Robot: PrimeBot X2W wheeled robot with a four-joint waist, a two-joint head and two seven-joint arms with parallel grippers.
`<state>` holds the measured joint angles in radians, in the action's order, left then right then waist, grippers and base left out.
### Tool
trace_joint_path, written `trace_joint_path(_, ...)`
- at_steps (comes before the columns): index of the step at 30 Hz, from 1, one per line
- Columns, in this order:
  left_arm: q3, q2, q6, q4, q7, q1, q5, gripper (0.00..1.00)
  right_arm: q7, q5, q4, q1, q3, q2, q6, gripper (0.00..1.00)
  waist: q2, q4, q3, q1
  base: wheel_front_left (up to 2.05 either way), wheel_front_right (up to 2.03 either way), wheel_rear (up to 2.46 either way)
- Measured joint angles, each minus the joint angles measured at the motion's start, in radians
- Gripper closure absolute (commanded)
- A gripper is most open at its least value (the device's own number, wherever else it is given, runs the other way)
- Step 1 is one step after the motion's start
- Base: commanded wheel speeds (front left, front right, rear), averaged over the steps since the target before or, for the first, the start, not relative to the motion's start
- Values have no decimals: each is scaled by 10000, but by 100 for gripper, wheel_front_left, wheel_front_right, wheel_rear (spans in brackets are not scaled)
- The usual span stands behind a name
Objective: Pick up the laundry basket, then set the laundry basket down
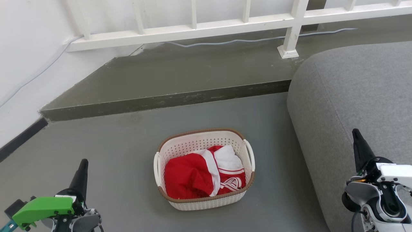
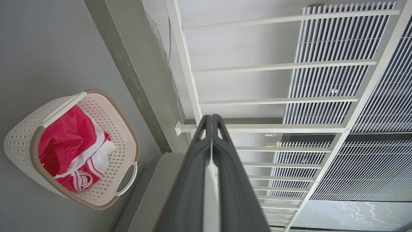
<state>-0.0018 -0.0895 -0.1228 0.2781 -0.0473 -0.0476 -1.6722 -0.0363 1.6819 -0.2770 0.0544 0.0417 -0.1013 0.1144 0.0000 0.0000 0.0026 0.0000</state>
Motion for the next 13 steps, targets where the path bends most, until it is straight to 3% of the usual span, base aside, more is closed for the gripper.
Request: trace_joint_path(13, 8, 4, 0, 6, -4, -49, 0, 100, 0, 0, -13, 1, 12, 6, 0, 100, 0, 0, 0, 0, 0, 0, 0)
